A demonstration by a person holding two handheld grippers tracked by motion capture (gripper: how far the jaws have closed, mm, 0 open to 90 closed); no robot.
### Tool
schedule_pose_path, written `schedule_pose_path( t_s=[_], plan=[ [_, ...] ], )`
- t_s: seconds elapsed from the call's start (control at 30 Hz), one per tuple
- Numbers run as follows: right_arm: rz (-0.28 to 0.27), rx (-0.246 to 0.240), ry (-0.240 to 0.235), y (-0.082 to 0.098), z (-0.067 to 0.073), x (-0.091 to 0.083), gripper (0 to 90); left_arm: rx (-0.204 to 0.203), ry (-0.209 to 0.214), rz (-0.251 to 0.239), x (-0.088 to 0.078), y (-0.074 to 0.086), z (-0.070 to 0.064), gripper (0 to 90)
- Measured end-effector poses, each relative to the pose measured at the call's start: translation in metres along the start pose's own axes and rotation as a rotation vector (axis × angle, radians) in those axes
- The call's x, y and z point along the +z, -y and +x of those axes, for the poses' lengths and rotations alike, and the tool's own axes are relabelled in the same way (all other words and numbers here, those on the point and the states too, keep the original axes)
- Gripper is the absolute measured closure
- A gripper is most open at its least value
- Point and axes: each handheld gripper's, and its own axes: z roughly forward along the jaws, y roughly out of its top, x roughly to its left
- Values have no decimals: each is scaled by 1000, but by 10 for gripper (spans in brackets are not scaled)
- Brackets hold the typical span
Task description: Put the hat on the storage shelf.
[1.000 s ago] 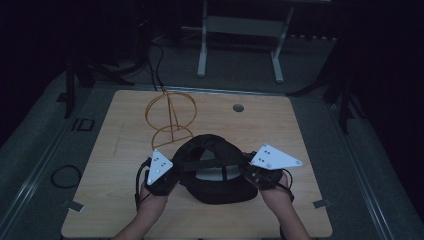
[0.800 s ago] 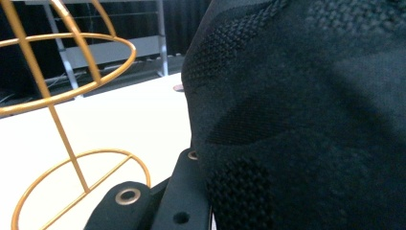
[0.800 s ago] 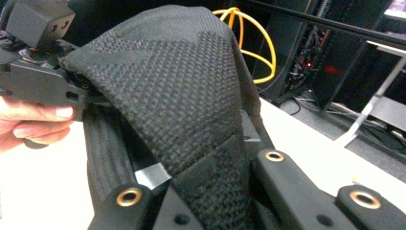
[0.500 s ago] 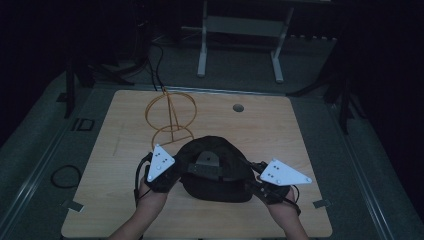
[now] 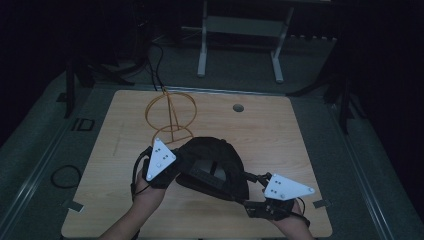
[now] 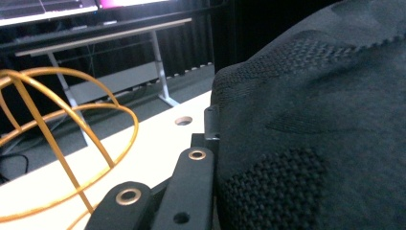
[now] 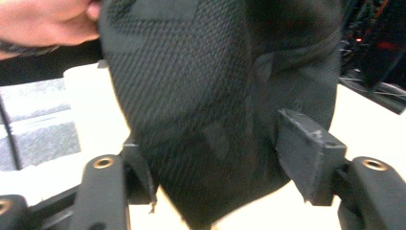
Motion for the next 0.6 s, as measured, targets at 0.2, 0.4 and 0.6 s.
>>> schedule_pose_path(
  t_s=[0.2, 0.4, 0.6],
  plan=[
    [2, -50, -55, 8, 7, -18, 375, 30, 69, -50, -9, -2, 11, 899],
    [-47, -106, -27, -2, -1, -40, 473, 76, 165, -79, -18, -1, 21, 899],
    [-75, -166, -32, -22, -5, -40, 489, 105, 346, -127, -22, 1, 28, 899]
  ],
)
